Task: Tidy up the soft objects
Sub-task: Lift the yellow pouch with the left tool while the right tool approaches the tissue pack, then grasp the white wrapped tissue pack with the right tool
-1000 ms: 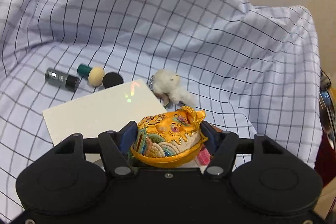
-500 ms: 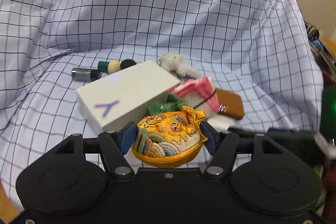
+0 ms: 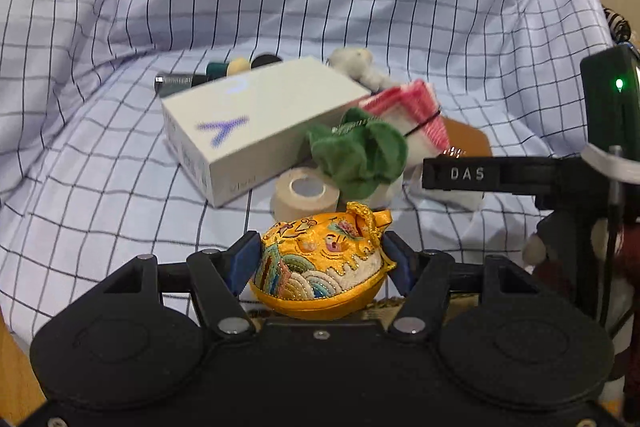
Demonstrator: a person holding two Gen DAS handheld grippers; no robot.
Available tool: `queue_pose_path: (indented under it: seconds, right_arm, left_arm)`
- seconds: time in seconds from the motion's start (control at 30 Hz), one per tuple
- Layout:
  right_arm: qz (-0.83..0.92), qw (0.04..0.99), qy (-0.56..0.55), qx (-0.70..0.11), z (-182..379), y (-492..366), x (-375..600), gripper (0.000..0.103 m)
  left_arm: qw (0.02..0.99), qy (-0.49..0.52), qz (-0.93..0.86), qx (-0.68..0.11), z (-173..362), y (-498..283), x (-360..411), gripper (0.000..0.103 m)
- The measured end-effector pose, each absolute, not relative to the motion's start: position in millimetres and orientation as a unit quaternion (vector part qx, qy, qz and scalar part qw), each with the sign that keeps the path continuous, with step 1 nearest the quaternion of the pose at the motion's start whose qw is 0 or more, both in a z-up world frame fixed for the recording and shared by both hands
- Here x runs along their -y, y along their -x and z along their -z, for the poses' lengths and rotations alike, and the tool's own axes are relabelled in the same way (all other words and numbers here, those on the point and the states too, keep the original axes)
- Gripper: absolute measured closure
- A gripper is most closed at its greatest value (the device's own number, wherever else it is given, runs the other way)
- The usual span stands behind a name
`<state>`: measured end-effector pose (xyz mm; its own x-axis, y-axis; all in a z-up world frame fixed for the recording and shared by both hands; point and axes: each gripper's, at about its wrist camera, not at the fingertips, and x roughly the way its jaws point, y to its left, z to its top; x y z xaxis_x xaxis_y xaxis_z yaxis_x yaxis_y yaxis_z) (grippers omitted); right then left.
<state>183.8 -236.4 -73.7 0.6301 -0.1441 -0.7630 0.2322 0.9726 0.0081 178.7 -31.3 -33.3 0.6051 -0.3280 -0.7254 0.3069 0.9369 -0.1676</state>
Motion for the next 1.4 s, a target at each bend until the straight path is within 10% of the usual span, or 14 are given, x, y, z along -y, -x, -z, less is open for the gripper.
queue_pose_path:
  seconds: [0.87, 1.23, 1.37, 1.4]
  right_arm:
    - [0.148, 0.881, -0.063, -0.445, 79, -200, 234, 0.004]
    - [0.129, 0.885, -0.056, -0.444, 77, -187, 232, 0.067]
    - [0.127, 0.883, -0.054, -0.448, 74, -183, 237, 0.064]
    - [0.133, 0.881, -0.051, -0.451, 74, -183, 238, 0.047]
  left_arm:
    - [0.889, 0.023, 0.173, -0.423, 44, -184, 32, 0.040]
    - [0.889, 0.033, 0.170, -0.424, 44, -185, 30, 0.041]
    - [0.889, 0.033, 0.168, -0.425, 43, -184, 30, 0.041]
    - [0.889, 0.033, 0.167, -0.425, 44, -184, 30, 0.041]
